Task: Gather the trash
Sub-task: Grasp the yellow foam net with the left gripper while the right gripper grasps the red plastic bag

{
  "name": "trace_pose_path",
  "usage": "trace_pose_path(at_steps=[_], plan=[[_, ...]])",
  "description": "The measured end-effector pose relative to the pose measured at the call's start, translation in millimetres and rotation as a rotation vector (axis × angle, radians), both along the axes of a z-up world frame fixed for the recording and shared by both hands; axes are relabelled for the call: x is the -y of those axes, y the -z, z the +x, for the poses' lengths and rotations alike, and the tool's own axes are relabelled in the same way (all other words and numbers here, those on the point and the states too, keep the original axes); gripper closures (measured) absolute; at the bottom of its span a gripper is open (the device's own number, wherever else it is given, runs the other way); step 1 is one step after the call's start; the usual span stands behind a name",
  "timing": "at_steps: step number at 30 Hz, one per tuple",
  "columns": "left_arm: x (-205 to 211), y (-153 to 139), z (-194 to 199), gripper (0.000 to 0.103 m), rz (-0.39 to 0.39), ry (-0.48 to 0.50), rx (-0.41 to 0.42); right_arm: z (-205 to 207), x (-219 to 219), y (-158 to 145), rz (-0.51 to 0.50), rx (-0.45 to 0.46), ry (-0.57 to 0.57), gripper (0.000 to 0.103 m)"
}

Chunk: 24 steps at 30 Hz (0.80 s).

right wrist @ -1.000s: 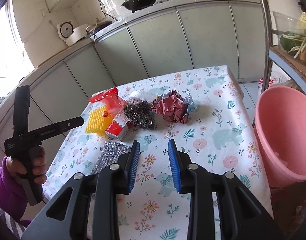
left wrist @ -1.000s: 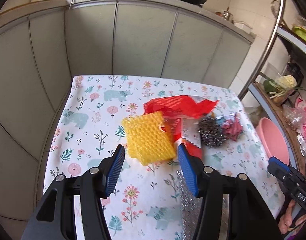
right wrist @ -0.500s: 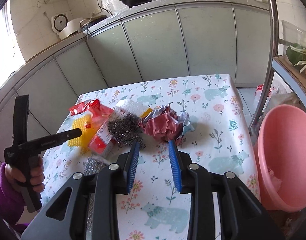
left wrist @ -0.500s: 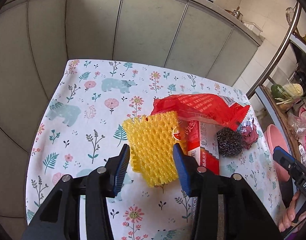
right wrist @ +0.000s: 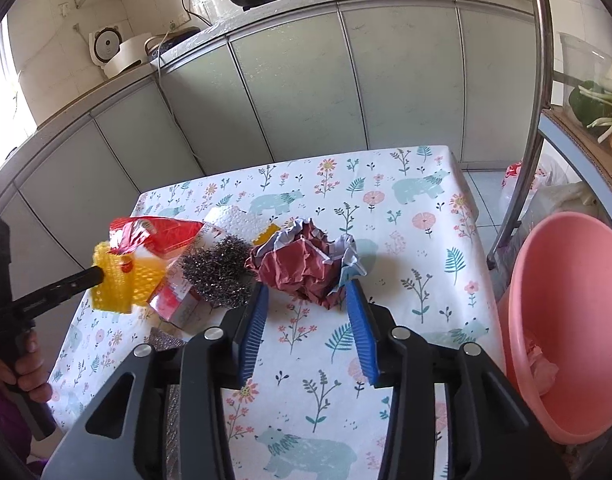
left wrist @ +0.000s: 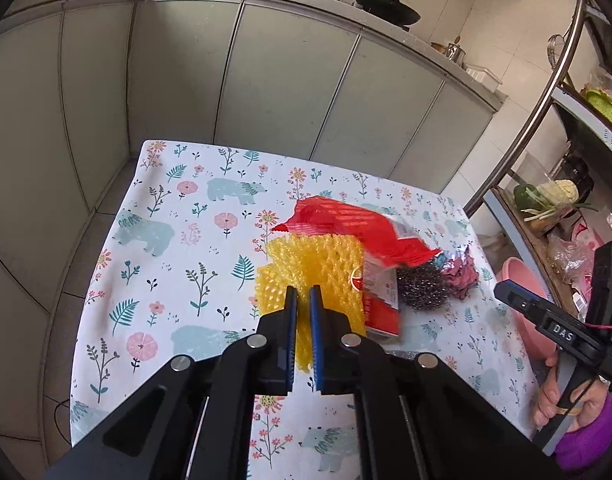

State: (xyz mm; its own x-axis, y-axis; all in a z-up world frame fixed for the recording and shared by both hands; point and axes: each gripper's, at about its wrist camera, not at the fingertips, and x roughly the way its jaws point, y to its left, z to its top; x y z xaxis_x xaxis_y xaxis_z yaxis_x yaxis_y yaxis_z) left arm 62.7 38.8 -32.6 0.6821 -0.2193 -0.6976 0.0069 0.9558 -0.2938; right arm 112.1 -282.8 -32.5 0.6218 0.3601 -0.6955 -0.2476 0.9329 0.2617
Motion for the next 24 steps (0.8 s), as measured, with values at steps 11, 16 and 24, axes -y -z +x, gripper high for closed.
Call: trace_pose_path(at_steps=[11,16,24], plan=[[-7.8,-15.9,-26.3,0.097,-0.023,0.016,0.032,20.8,-31.1,-6.1,-0.001,0.0,-0.073,0.057],[-9.7,-12.3,-31.7,0.097,-0.032,0.019,0.021,8.5,-61.3,-24.4,0.154,-0.032,-0.232,0.057],[-3.6,-2.3,-33.9,0.097,-0.042,0.044,0.005,12.6,-120.0,-30.2,0.213,-0.113,-0.384,0.055]])
